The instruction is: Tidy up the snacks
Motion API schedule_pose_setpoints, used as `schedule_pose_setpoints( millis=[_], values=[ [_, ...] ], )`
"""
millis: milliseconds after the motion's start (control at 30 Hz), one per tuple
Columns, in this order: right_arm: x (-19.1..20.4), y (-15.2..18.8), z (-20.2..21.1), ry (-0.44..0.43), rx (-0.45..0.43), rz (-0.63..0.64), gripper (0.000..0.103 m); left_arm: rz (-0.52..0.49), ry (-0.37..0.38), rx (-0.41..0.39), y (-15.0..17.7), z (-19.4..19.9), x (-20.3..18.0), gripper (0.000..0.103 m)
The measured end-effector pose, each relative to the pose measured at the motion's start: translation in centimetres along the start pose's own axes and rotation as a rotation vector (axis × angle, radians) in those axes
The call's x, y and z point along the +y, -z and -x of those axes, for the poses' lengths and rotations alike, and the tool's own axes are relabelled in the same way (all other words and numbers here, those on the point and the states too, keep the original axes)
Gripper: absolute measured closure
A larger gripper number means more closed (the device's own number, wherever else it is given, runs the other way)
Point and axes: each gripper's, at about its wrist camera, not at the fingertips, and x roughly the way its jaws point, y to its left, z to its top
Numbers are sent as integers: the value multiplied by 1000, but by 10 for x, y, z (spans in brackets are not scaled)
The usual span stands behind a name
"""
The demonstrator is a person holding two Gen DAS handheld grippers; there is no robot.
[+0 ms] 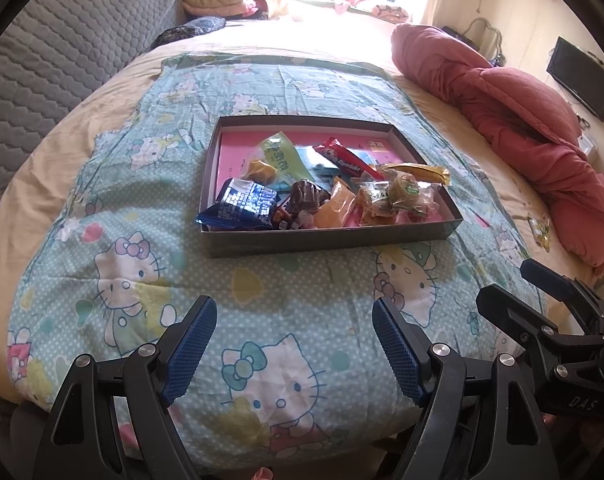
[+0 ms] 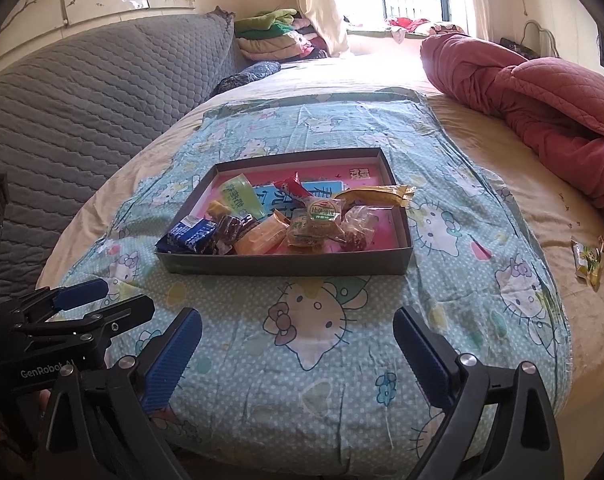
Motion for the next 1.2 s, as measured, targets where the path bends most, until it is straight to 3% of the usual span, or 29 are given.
schedule_pose_setpoints(
  millis=[1200],
  values=[
    [2,1,-2,-6,6,19,6,-3,9,-27,0,4,-1,22]
  ],
)
